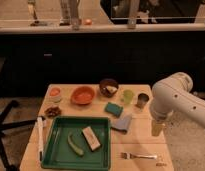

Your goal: Wipe table surface with eraser

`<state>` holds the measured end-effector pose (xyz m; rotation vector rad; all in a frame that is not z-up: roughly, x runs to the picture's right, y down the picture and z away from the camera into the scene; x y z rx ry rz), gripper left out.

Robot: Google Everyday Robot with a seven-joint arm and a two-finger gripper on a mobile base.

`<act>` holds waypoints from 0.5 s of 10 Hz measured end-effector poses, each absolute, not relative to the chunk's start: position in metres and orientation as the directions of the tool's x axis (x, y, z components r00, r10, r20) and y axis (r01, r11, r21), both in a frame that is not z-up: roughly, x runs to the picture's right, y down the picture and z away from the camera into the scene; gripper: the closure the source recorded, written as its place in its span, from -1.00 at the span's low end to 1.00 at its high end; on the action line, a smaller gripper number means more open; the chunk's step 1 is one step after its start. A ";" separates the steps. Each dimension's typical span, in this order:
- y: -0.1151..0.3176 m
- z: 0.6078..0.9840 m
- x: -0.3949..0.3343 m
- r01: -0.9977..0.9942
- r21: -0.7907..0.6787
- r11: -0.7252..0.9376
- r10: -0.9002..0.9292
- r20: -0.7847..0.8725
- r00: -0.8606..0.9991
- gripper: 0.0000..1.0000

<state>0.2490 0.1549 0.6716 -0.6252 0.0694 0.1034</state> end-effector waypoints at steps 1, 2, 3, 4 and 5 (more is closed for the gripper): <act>0.155 0.672 0.248 -0.117 -0.581 0.805 0.076 -0.094 0.993 -0.60; 0.155 0.672 0.248 -0.116 -0.581 0.806 0.075 -0.094 0.993 -0.60; 0.155 0.672 0.248 -0.118 -0.580 0.806 0.077 -0.095 0.993 -0.60; 0.156 0.672 0.249 -0.123 -0.580 0.806 0.084 -0.094 0.992 -0.60; 0.159 0.672 0.247 -0.134 -0.581 0.803 0.108 -0.080 0.991 -0.60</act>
